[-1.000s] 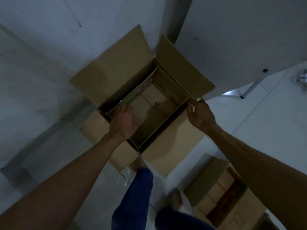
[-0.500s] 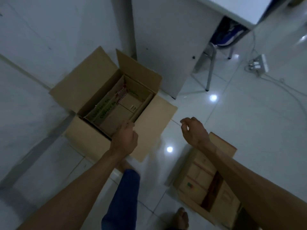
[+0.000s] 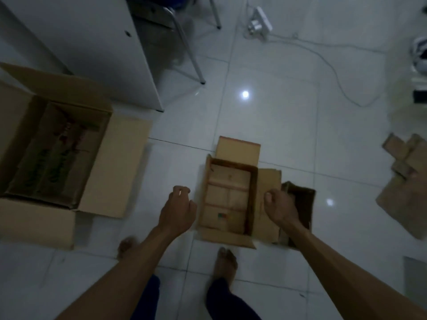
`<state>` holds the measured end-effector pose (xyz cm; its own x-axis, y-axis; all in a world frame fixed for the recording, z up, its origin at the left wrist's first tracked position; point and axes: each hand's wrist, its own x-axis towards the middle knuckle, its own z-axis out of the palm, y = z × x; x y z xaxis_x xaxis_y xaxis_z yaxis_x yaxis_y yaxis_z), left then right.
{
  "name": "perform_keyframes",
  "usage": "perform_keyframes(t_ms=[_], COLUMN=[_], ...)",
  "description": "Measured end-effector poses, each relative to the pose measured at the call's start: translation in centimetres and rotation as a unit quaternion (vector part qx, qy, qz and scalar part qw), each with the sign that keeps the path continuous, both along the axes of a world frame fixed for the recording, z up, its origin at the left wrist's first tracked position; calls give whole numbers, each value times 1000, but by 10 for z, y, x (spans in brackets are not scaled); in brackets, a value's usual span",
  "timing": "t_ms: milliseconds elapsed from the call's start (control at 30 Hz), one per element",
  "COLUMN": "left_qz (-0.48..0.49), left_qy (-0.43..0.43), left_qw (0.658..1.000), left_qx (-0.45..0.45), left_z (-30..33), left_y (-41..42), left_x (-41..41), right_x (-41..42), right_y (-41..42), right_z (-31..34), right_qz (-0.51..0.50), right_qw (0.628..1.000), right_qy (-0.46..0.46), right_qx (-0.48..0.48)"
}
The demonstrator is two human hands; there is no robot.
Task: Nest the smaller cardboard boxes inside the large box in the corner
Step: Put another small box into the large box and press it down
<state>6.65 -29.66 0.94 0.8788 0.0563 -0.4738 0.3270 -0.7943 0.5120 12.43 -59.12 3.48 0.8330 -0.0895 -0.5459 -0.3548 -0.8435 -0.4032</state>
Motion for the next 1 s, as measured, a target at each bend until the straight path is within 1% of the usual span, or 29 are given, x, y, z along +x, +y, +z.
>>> perform_keyframes(t_ms=[100,200,300,367,500,667,767,867,1000], left_qz=[1,-9,11,44,100,126,125,108,75], left_qy=[44,74,130,161,157,192,177,166,126], left_qw=[999,997,990,983,975,967,973,977,986], left_qx=[-8,-12,-47,-76,-123,-107,-85,-79,-73], left_z=[-34,-70,-103,-122,-143,-154,-150,-139,-107], left_y=[-25,-42,-54,-62,-73,-79,-79,-73,-64], left_x=[2,9,15,17,22,23,24,25,35], right_x=[-21,-28,-29,-26,-21,-21,-18,-17,-13], right_y=[-39,-67,-82,-87,-92,-88,-81,-68,-52], right_z=[-38,-75,-110,-131,-158,-171,-167,-158,-131], right_qz=[-116,-258,-301,-284,-241,-202,-178,-128,-105], right_qw=[992,964,949,953,965,975,980,991,991], right_qy=[43,62,91,94,98,84,78,34,-60], right_qx=[14,4,26,38,32,43,41,12,51])
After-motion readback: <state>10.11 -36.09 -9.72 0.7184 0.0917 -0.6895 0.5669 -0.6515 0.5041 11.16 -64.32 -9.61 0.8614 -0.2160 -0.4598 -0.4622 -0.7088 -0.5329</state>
